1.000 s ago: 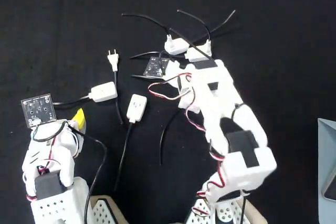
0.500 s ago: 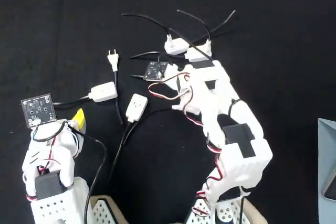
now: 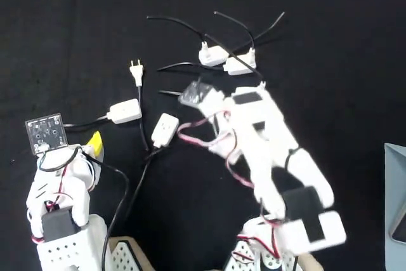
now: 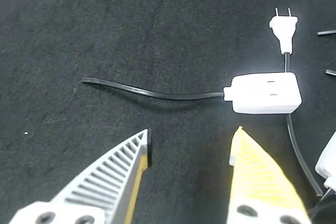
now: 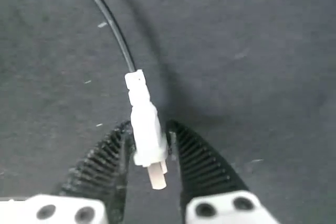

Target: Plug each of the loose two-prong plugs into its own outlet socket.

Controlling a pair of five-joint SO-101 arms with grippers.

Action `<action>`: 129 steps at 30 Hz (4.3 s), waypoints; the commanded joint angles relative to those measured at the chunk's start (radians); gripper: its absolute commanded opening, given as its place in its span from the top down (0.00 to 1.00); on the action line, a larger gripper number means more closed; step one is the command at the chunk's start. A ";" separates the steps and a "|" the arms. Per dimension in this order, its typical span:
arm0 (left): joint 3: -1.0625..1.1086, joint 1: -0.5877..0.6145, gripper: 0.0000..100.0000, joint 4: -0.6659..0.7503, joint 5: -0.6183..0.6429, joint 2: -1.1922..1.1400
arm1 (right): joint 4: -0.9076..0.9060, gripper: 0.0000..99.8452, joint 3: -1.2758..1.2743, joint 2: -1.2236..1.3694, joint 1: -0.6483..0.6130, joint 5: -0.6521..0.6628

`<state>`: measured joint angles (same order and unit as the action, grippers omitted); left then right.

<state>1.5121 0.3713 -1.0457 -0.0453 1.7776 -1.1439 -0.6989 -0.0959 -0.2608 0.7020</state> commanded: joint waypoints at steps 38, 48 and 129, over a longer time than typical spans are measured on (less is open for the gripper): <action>-0.010 0.010 0.75 0.025 0.002 0.005 | 0.152 0.93 -0.236 -0.223 -0.137 -0.028; -0.051 -0.105 0.75 -0.021 0.002 0.005 | 0.015 0.99 -0.139 -0.363 -0.130 -0.080; -0.687 -0.638 0.74 0.284 -0.118 -1.297 | 0.730 0.99 -0.619 -1.158 0.089 -0.947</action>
<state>0.9567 -0.2424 -0.8309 -0.1496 0.6897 -0.4350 -1.3295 -1.2589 -0.1918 -0.2309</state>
